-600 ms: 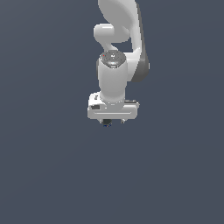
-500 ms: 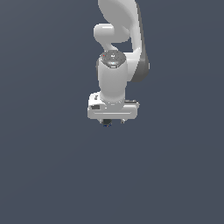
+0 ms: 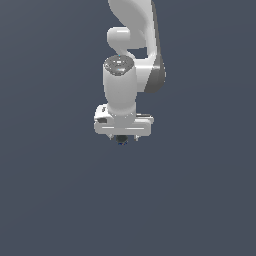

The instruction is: Pick up the object and move it to a goal position.

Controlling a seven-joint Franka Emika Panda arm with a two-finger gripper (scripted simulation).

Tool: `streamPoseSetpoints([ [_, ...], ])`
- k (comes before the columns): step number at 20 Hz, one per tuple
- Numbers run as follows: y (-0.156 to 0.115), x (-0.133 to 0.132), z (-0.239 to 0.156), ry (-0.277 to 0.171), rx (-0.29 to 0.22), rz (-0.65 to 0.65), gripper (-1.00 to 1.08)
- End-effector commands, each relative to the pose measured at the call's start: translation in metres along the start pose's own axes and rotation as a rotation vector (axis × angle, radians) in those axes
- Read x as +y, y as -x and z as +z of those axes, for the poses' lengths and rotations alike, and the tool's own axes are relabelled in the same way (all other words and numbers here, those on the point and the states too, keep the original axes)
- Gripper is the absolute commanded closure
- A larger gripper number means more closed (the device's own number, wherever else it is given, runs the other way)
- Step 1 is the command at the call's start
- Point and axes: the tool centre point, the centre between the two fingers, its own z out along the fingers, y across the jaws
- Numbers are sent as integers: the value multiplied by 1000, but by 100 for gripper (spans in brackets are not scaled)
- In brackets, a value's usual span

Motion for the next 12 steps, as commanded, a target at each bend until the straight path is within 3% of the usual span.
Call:
streamPoseSetpoints([
  [1,0,0,0,-1,0,1,-92],
  [12,23,5,32,1,-10,89,-92],
])
